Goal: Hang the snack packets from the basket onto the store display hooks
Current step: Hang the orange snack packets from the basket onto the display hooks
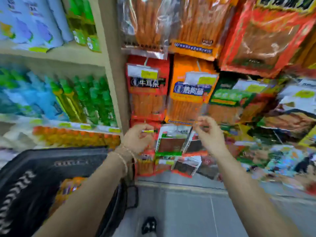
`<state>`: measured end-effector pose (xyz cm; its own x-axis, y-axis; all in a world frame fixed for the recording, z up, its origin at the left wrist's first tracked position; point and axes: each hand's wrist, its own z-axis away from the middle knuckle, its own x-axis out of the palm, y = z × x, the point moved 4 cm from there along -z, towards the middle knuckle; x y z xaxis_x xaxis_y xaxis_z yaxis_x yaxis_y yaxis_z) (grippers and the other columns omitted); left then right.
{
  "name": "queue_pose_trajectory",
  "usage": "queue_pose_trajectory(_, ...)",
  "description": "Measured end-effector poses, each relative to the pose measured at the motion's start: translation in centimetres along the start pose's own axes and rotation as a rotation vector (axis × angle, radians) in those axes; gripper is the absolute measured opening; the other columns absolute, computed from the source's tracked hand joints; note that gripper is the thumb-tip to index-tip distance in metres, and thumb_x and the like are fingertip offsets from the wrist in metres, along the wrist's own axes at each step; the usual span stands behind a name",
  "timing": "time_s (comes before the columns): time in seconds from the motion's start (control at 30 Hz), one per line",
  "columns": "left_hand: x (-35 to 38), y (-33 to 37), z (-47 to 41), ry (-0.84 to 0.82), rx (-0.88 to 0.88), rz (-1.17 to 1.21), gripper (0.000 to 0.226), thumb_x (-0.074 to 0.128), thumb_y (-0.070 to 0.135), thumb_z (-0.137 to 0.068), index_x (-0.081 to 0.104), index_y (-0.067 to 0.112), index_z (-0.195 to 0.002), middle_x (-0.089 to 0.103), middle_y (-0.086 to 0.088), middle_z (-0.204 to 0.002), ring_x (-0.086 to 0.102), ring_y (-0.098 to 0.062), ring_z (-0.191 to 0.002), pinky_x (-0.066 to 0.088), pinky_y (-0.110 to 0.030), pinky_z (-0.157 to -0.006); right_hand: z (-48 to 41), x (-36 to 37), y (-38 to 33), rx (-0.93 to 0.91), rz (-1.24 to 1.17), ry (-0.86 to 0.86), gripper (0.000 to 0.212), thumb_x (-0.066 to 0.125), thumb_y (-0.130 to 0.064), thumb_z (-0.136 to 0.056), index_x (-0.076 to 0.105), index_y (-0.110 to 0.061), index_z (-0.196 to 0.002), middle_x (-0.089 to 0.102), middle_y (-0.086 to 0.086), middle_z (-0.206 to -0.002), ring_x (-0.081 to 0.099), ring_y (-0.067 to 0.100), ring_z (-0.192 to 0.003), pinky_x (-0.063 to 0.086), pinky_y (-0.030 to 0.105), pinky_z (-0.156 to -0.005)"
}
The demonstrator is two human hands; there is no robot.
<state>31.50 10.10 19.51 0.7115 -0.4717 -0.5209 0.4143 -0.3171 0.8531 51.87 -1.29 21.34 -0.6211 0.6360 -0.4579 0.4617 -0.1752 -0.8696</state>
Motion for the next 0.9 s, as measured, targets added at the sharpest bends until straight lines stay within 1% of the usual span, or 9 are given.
queue_pose_trajectory(0.1, 0.6, -8.1, 6.0, -0.082, -0.266, -0.043, 0.027, 0.055, 0.005, -0.090, 0.061, 0.000, -0.115, 0.062, -0.017, -0.114, 0.059, -0.029, -0.106, 0.037, -0.010, -0.066, 6.5, 4.4, 4.7, 0.164, -0.046, -0.151, 0.022, 0.057, 0.004, -0.088, 0.057, 0.003, -0.110, 0.059, 0.017, -0.094, 0.054, 0.019, -0.087, 0.041, 0.019, -0.073)
queue_pose_trajectory(0.2, 0.9, -15.6, 11.4, -0.148, -0.451, -0.161, 0.028, 0.055, 0.014, -0.091, 0.063, 0.003, -0.115, 0.063, -0.015, -0.117, 0.057, -0.030, -0.111, 0.041, -0.026, -0.086, 12.6, 8.8, 7.7, 0.332, -0.011, -0.335, 0.028, 0.057, 0.001, -0.089, 0.055, -0.005, -0.116, 0.060, 0.014, -0.101, 0.054, 0.017, -0.082, 0.043, 0.019, -0.075)
queue_pose_trajectory(0.27, 0.6, -19.9, 15.1, -0.150, -0.574, -0.191, 0.027, 0.056, 0.018, -0.089, 0.065, 0.010, -0.114, 0.064, -0.009, -0.118, 0.057, -0.026, -0.112, 0.040, -0.026, -0.091, 16.2, 11.7, 9.0, 0.436, 0.020, -0.445, 0.027, 0.058, 0.000, -0.088, 0.054, -0.010, -0.113, 0.055, 0.007, -0.101, 0.054, 0.012, -0.077, 0.041, 0.011, -0.069)
queue_pose_trajectory(0.37, -0.8, -25.4, 19.9, -0.146, -0.699, -0.188, 0.028, 0.058, 0.021, -0.088, 0.065, 0.016, -0.114, 0.065, -0.004, -0.117, 0.059, -0.022, -0.105, 0.040, -0.021, -0.084, 20.8, 16.3, 10.4, 0.539, 0.127, -0.632, 0.039, 0.059, -0.010, -0.090, 0.049, -0.012, -0.129, 0.050, 0.001, -0.120, 0.056, 0.020, -0.109, 0.041, 0.024, -0.089)
queue_pose_trajectory(0.47, -3.2, -29.7, 23.2, -0.135, -0.763, -0.162, 0.027, 0.057, 0.017, -0.086, 0.066, 0.015, -0.112, 0.066, -0.002, -0.112, 0.061, -0.018, -0.098, 0.041, -0.020, -0.080, 23.5, 20.9, 10.2, 0.505, 0.244, -0.801, 0.041, 0.059, -0.020, -0.091, 0.048, -0.015, -0.130, 0.050, 0.000, -0.124, 0.056, 0.021, -0.110, 0.044, 0.034, -0.090)
queue_pose_trajectory(0.63, -9.4, -34.7, 24.3, -0.055, -0.788, -0.132, 0.027, 0.057, 0.013, -0.085, 0.065, 0.021, -0.109, 0.066, 0.000, -0.101, 0.058, -0.013, -0.078, 0.043, -0.020, -0.073, 24.6, 29.1, 7.1, 0.402, 0.273, -0.880, 0.031, 0.057, -0.020, -0.093, 0.053, -0.018, -0.123, 0.051, -0.019, -0.093, 0.057, 0.011, -0.089, 0.039, 0.016, -0.072)
queue_pose_trajectory(0.73, -12.9, -37.8, 23.2, -0.114, -0.822, -0.105, 0.026, 0.056, 0.013, -0.085, 0.065, 0.024, -0.107, 0.068, -0.004, -0.093, 0.064, -0.015, -0.070, 0.042, -0.015, -0.057, 24.1, 34.1, 5.3, 0.382, 0.279, -0.874, 0.030, 0.055, -0.020, -0.094, 0.053, -0.018, -0.123, 0.054, -0.019, -0.089, 0.058, 0.009, -0.088, 0.042, 0.016, -0.078)
queue_pose_trajectory(0.83, -15.8, -41.1, 21.5, -0.162, -0.838, -0.109, 0.024, 0.056, 0.015, -0.088, 0.063, 0.019, -0.110, 0.067, -0.005, -0.102, 0.065, -0.023, -0.085, 0.048, -0.022, -0.073, 24.0, 39.6, 5.0, 0.439, 0.295, -0.961, 0.034, 0.053, -0.022, -0.095, 0.048, -0.017, -0.129, 0.056, -0.006, -0.100, 0.056, 0.013, -0.092, 0.044, 0.026, -0.082)
queue_pose_trajectory(0.9, -16.9, -43.6, 20.2, -0.207, -0.847, -0.100, 0.025, 0.053, 0.014, -0.091, 0.061, 0.016, -0.115, 0.064, -0.004, -0.109, 0.061, -0.024, -0.097, 0.044, -0.024, -0.082, 24.0, 43.3, 5.6, 0.503, 0.294, -1.015, 0.036, 0.051, -0.024, -0.097, 0.044, -0.018, -0.132, 0.054, 0.000, -0.112, 0.055, 0.015, -0.094, 0.041, 0.027, -0.080)
